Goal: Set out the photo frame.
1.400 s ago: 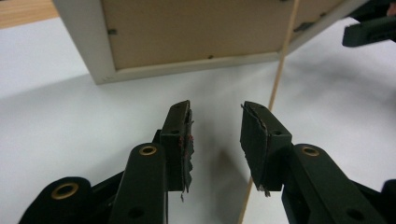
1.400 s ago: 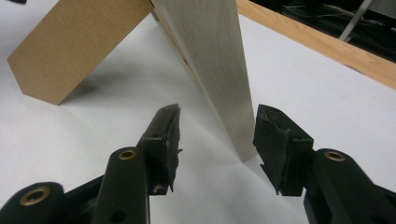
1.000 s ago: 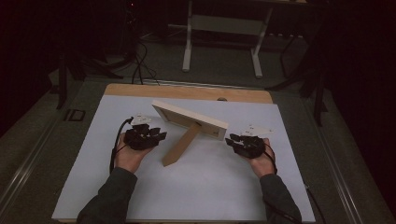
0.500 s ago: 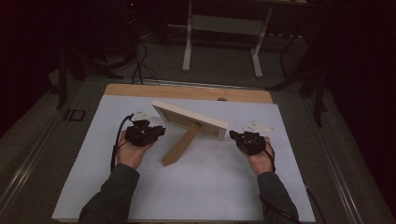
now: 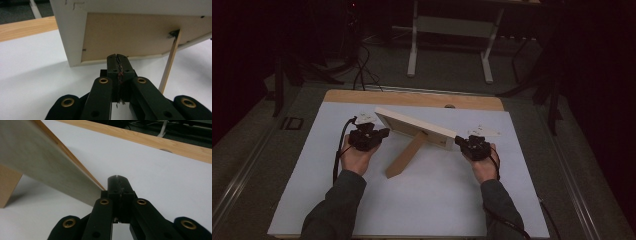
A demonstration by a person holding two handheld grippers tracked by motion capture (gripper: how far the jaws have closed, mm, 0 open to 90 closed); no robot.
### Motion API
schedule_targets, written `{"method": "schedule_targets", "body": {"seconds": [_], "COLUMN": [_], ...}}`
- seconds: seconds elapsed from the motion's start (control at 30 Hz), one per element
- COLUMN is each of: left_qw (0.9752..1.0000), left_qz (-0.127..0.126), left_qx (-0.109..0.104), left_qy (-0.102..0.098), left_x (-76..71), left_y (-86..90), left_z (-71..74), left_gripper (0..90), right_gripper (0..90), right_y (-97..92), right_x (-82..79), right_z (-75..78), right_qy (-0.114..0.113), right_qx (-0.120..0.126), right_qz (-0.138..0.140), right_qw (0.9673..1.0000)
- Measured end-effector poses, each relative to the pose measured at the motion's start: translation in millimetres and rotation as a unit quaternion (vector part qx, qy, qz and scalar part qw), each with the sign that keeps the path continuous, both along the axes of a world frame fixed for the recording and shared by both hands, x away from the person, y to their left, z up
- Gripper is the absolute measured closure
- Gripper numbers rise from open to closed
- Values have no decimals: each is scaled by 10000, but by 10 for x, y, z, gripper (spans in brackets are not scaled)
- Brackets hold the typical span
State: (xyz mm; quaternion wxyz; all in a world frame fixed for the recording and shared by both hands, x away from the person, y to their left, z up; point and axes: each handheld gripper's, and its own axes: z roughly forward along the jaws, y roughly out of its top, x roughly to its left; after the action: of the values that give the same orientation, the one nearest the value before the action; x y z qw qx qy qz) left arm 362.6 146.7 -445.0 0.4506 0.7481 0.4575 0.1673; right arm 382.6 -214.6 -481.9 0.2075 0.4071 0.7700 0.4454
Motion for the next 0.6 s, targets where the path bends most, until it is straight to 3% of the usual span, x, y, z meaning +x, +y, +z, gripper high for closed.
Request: {"method": "schedule_targets", "body": {"seconds": [0.33,0.6], "left_qw": [10000,9999], "left_qz": [39,25], "left_qx": [48,-125], "left_qy": [3,31], "left_x": [103,128], "left_y": [-115,-165], "left_z": [36,50], "left_gripper": [900,900], "right_gripper": [899,899], "right_y": [32,37], "right_x": [60,82], "right_z": [10,14], "right_qy": [7,32], "right_qx": [81,195], "right_qz": [19,36], "right_qw": [10000,9998]}}
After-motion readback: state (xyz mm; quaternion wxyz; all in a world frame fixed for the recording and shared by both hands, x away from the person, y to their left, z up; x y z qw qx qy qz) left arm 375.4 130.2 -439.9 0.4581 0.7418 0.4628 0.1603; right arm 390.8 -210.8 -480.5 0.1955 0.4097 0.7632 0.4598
